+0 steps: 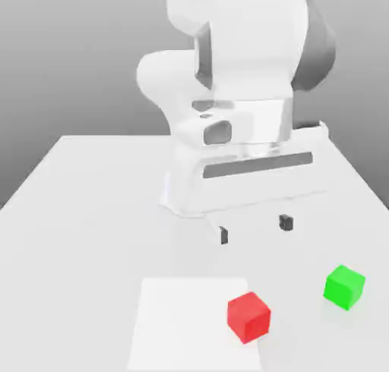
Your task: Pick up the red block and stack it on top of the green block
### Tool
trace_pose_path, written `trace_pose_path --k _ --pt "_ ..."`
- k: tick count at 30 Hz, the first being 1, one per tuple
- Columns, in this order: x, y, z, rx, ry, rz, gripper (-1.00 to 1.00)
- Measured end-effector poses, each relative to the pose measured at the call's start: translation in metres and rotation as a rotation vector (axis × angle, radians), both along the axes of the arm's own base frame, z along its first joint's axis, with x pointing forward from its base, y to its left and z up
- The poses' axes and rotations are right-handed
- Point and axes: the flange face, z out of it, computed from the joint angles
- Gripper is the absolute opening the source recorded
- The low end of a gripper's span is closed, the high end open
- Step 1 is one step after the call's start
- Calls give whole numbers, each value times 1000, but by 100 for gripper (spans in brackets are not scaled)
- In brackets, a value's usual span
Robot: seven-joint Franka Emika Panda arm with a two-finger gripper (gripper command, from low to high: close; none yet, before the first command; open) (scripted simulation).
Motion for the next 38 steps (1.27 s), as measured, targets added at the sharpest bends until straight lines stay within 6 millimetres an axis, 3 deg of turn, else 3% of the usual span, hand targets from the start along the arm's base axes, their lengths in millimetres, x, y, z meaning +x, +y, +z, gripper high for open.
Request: trace_pose_path --k 4,9,10,17,22,23,24,27,29,30,34,35,38 --pt "-24 8 -75 -36 112 76 0" --pt "-28 7 -136 -42 133 88 0" --pt "-29 7 -145 -42 133 87 -100" --pt "-29 8 -146 -42 134 88 -100" --pt "-29 7 -97 -43 134 88 -100" --pt "-31 17 -87 -43 134 117 -100" --pt "-37 42 -81 -46 133 193 -100" --pt "-77 139 -63 -63 126 498 -100" --pt "-111 191 -53 -78 119 685 -100" --pt "-118 200 -57 -82 117 722 -100" --pt "-114 197 -98 -84 117 721 -100" --pt "-115 197 -107 -84 118 722 100" --pt "-115 197 -107 -84 118 722 100"
